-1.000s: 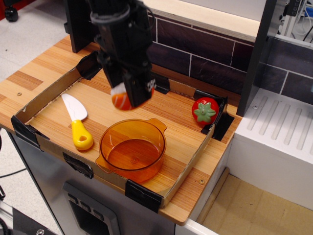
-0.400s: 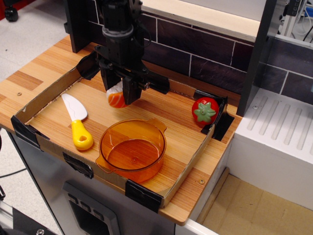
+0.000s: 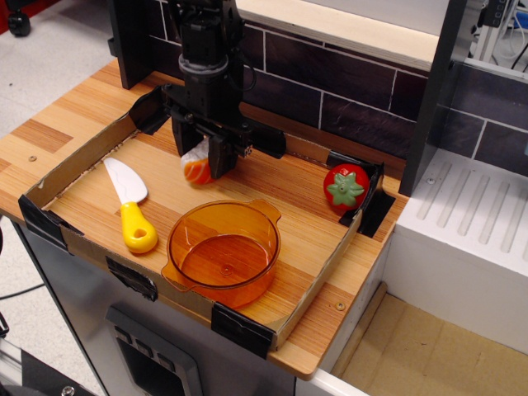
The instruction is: Take sushi out of pot
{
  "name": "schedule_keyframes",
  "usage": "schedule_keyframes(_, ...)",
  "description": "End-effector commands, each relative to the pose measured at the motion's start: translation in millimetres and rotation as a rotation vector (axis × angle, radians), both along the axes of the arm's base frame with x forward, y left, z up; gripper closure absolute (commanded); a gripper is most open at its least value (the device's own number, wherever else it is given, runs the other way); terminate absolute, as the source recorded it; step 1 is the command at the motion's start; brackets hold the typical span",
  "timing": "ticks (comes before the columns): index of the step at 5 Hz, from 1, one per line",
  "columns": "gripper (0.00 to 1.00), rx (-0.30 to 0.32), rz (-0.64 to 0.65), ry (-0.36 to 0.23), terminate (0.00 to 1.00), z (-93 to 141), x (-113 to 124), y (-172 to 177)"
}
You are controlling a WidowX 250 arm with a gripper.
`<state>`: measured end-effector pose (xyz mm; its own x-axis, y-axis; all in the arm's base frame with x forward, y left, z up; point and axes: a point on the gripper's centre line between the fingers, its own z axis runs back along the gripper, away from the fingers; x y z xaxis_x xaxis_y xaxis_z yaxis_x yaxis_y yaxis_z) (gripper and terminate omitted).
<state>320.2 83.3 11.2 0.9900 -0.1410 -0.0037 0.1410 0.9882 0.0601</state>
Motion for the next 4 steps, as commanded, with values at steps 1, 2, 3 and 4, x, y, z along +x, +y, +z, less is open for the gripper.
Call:
schedule_keyframes(1,0.00,0.026,0.005,-0.036,0.00,12,3,23)
schedule_keyframes(2,0.00,0.025,-0.033,-0.031,0.00,13,2,22)
schedule_keyframes(3,0.00,-0.006,-0.050,-0.042,0.00,22,1,21)
schedule_keyframes(4,0.00,-0.048,-0.035,-0.096,0.00,49,0,16)
